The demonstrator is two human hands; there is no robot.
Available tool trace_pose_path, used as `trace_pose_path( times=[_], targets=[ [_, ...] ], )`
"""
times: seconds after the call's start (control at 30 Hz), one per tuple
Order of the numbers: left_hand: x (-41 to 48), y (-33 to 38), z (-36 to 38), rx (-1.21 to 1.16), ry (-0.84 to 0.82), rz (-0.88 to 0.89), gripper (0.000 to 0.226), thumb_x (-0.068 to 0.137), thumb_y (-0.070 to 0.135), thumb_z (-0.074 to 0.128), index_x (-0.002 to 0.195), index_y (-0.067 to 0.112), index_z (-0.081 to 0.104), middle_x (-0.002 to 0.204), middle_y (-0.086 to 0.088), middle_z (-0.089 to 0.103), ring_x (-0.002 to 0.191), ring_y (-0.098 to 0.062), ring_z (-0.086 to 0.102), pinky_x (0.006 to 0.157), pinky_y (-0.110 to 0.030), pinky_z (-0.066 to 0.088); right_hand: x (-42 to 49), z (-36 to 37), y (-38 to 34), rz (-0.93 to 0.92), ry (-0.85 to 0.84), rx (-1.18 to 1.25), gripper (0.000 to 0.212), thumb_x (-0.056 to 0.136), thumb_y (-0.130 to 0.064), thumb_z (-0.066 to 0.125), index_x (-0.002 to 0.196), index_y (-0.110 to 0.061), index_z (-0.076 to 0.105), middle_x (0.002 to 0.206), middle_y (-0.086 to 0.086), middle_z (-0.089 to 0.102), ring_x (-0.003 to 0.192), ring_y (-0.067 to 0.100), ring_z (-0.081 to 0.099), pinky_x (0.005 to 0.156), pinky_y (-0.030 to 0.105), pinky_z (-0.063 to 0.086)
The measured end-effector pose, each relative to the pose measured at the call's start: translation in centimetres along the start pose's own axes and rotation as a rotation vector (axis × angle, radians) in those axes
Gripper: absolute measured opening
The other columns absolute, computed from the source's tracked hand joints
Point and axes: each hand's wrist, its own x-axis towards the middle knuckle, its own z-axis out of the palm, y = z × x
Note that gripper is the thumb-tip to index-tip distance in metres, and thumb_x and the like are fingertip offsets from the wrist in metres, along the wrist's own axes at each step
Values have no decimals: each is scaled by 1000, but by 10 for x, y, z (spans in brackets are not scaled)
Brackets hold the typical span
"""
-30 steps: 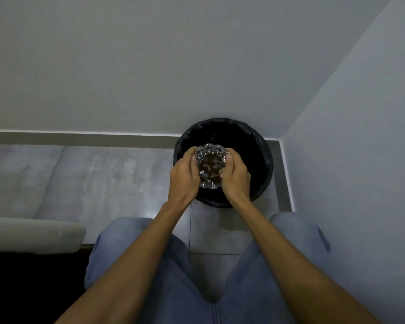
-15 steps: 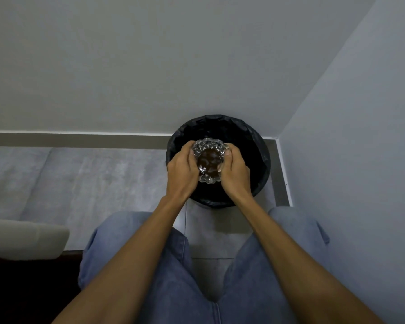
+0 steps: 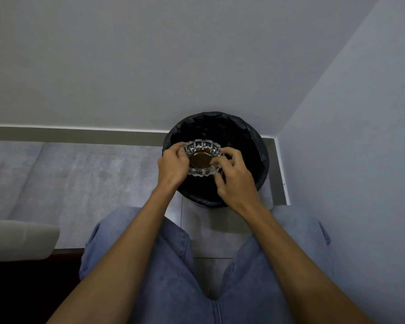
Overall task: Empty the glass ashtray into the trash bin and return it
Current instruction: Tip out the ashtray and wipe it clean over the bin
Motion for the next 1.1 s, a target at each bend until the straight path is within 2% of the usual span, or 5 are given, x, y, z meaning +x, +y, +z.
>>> trace_pose_path(
  times=[0.13, 0.33, 0.53, 0.7, 1.1],
  targets=[
    [0, 2, -5, -45, 32, -59, 40, 96, 22, 39, 122, 20, 70, 119, -3, 70, 101, -13, 60, 87, -23, 45, 9, -3, 10, -145, 41, -24, 22, 90, -11, 65, 112, -8, 67, 122, 6, 60, 98, 21, 64, 78, 35, 56],
    [7, -13, -3, 114, 289, 78, 45, 93, 21, 37, 128, 18, 65, 134, -6, 60, 129, -26, 46, 108, -40, 32, 15, 10, 4, -57, -23, 166, 26, 96, -20, 62, 120, -10, 64, 105, 2, 63, 85, 5, 57, 79, 12, 44],
    [-6, -45, 28, 104, 217, 162, 55, 95, 19, 31, 150, 11, 38, 163, -6, 21, 153, -23, 10, 124, -41, 13, 29, 36, -2, 678, 57, 719, 15, 99, -22, 60, 97, -10, 69, 76, 1, 64, 59, 7, 57, 53, 21, 52],
    [-6, -51, 32, 59, 247, 167, 57, 99, 21, 28, 153, 4, 28, 164, -6, 19, 154, -19, 8, 125, -35, 10, 45, 47, -1, 1323, 152, 1402, 29, 103, -5, 50, 74, -7, 56, 59, 4, 46, 24, 3, 35, 31, 16, 33],
    [-5, -52, 35, 70, 233, 162, 55, 102, 22, 27, 155, 9, 22, 165, 0, 16, 153, -14, 6, 123, -28, 9, 42, 69, -5, 1127, 47, 1049, 36, 104, -19, 50, 71, -7, 59, 65, 8, 56, 49, 14, 49, 45, 27, 41]
  ],
)
